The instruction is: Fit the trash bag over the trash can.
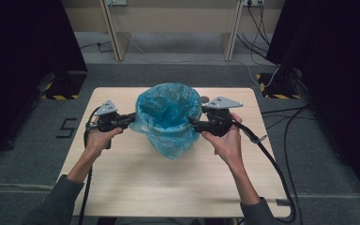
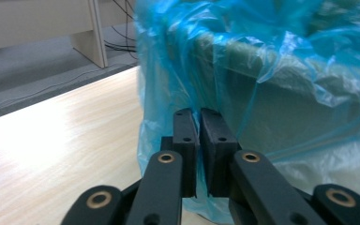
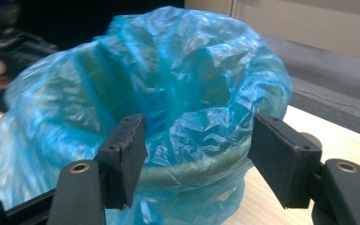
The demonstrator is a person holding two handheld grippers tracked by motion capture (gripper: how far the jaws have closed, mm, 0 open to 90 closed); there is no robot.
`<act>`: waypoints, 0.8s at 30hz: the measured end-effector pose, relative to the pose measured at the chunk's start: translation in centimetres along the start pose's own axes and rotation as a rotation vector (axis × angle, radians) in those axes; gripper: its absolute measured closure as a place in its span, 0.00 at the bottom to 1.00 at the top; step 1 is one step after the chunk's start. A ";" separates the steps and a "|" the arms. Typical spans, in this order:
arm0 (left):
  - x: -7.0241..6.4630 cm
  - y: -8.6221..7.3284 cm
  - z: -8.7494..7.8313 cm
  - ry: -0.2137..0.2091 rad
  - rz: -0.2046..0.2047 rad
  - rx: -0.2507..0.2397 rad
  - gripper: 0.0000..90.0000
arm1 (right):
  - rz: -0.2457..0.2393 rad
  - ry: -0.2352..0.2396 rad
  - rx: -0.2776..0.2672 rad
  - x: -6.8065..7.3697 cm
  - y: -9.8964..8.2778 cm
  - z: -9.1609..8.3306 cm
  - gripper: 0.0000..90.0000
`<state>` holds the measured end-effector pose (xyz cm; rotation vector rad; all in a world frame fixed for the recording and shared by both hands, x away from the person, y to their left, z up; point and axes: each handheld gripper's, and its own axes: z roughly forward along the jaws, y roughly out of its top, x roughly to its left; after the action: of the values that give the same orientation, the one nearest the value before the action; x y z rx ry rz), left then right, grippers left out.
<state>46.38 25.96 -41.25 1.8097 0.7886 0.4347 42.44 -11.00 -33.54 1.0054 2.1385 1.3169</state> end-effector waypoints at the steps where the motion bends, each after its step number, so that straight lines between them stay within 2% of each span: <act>1: -0.2 -0.1 -0.2 -0.001 0.001 -0.002 0.92 | 0.001 0.001 0.006 -0.1 0.0 0.2 0.42; 4: -0.5 -0.5 -0.7 -0.009 -0.001 -0.001 0.90 | -0.017 -0.024 0.040 -0.9 0.0 1.0 0.47; 7: -0.8 -0.8 -1.2 -0.010 0.003 -0.010 0.90 | -0.003 -0.039 0.054 -2.2 0.0 1.6 0.51; 12: -1.6 -1.3 -1.7 -0.012 0.024 -0.016 0.89 | 0.014 -0.052 0.052 -4.8 0.6 2.5 0.51; 14: -1.9 -1.5 -1.8 -0.020 0.029 -0.015 0.87 | 0.036 -0.055 0.041 -5.1 0.8 2.3 0.48; 15: -2.0 -1.5 -1.7 -0.023 0.034 -0.012 0.87 | 0.037 -0.052 0.031 -5.0 0.8 2.1 0.47; 18: -2.3 -1.4 -1.6 -0.024 0.041 -0.010 0.85 | 0.037 -0.009 0.003 -3.4 0.8 1.0 0.41; 22: -3.0 -1.3 -1.4 -0.036 0.054 -0.008 0.84 | 0.045 0.040 0.016 -1.7 0.3 0.7 0.38; 24: -3.4 -1.3 -1.3 -0.040 0.070 -0.006 0.84 | 0.054 0.039 0.032 -1.4 0.1 1.0 0.37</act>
<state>42.71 24.77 -41.72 1.8390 0.6979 0.4442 44.06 -11.51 -33.89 1.0659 2.1820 1.3416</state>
